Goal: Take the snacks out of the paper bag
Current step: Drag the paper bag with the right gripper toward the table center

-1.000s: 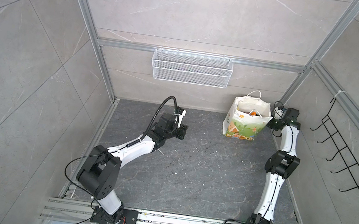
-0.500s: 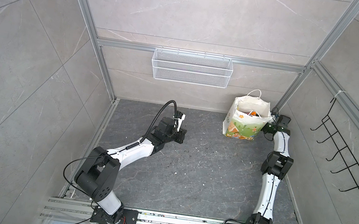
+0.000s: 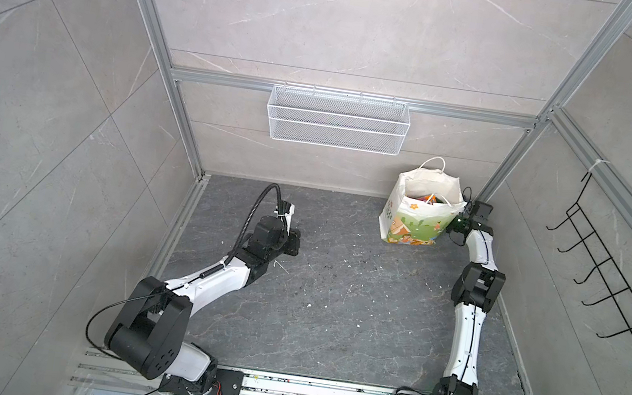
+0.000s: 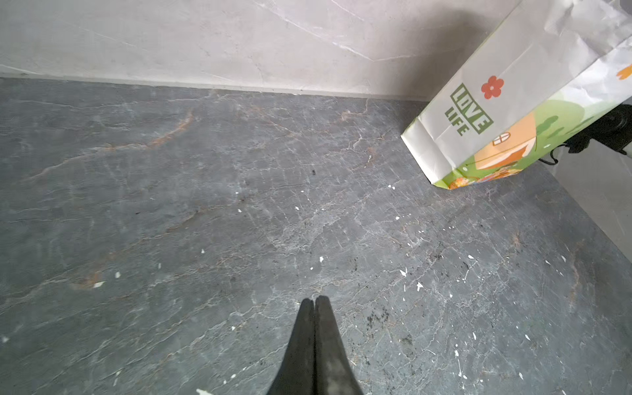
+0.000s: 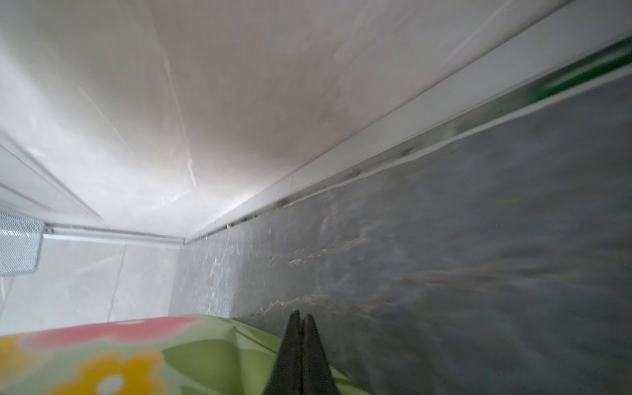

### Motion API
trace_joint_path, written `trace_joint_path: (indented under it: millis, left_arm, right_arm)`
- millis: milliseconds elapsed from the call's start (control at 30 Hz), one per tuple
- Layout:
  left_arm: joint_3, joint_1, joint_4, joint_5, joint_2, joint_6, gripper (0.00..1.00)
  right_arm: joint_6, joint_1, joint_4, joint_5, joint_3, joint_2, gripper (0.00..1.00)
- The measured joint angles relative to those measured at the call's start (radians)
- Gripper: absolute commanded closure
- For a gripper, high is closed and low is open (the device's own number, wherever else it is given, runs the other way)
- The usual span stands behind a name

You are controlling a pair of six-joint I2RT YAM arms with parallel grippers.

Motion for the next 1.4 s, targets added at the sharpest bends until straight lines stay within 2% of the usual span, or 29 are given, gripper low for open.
trace_joint_path:
  millis: [133, 300, 533, 700, 867, 1067, 1400]
  left_arm:
    - [-0.025, -0.001, 0.015, -0.018, -0.042, 0.014, 1.0]
    - [-0.054, 0.006, 0.021, -0.04, -0.049, 0.016, 1.0]
    - [-0.061, 0.076, 0.038, -0.04, -0.042, -0.016, 1.0]
    - [-0.061, 0.107, 0.045, -0.033, -0.022, -0.026, 1.0]
    - [-0.061, 0.125, 0.049, -0.022, -0.017, -0.027, 1.0]
    - [-0.107, 0.128, 0.067, -0.012, -0.034, -0.027, 1.0]
    - [-0.201, 0.128, 0.051, -0.018, -0.185, -0.027, 1.0]
  right_arm:
    - [-0.049, 0.042, -0.028, -0.003, -0.1, -0.054, 1.0]
    - [-0.121, 0.088, -0.034, 0.009, -0.311, -0.185, 1.0]
    - [-0.164, 0.158, -0.015, 0.04, -0.599, -0.384, 0.99]
    - [-0.15, 0.224, 0.099, 0.09, -0.901, -0.568, 0.99]
    - [-0.13, 0.318, 0.211, 0.119, -1.11, -0.676, 0.98]
    - [-0.111, 0.439, 0.299, 0.15, -1.239, -0.748, 0.98]
    - [-0.084, 0.545, 0.365, 0.187, -1.258, -0.764, 0.95]
